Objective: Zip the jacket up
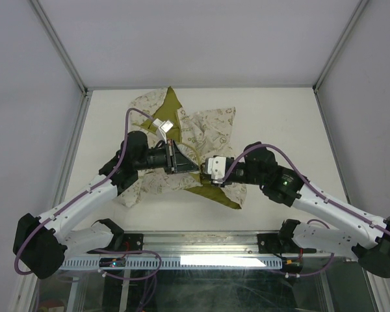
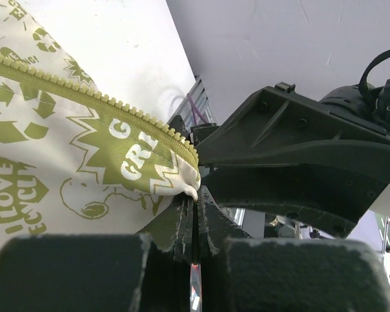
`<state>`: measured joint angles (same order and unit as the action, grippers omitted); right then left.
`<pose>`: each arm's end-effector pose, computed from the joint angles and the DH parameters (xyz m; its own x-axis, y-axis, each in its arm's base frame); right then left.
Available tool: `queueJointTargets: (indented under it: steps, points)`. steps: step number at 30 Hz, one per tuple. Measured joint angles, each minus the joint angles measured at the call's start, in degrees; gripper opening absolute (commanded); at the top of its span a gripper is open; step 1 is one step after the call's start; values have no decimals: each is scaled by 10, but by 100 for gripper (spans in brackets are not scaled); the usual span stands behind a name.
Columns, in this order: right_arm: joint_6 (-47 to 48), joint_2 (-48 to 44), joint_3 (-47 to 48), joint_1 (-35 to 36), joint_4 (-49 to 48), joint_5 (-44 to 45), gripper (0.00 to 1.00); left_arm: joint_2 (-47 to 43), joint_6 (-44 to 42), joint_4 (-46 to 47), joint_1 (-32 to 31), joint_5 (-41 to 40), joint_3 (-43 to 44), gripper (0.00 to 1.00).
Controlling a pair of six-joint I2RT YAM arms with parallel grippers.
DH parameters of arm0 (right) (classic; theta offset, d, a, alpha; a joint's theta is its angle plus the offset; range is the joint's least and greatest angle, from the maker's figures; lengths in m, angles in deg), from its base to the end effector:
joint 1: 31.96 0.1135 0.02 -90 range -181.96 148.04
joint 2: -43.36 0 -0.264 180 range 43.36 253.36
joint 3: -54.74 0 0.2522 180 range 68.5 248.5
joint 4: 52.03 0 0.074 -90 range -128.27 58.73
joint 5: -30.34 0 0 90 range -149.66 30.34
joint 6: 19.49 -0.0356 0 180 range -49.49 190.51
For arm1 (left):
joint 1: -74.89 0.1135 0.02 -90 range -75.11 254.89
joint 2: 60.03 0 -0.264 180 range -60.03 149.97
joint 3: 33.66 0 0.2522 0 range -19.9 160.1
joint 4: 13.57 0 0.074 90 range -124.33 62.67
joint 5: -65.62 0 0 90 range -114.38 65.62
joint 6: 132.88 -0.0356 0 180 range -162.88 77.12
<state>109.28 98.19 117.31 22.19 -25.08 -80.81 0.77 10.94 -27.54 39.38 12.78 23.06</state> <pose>0.1179 0.1851 0.3280 0.4481 -0.3770 -0.8106 -0.8656 0.0435 -0.4988 0.1830 -0.1570 0.2943 -0.8999 -0.1481 -0.4102 0.3457 0.3313 -0.8779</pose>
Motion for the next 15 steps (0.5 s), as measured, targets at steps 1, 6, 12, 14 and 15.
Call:
queueJointTargets:
  steps: [1, 6, 12, 14, 15]
  points:
    - [3, 0, 0, 0, -1, 5, 32, 0, 0, -2, 0, 2, 0, 0]
    - [9, -1, 0, 2, 3, 19, 21, 4, -11, -19, 0, 4, 9, 0]
    - [6, -1, 4, 2, 14, 16, 20, 11, -43, -52, 0, 4, 28, 0]
    - [4, 0, 9, 2, 19, 14, 20, 12, -54, -59, 0, 4, 31, 0]
    - [3, 0, 12, 2, 23, 12, 19, 13, -57, -62, 0, 4, 32, 0]
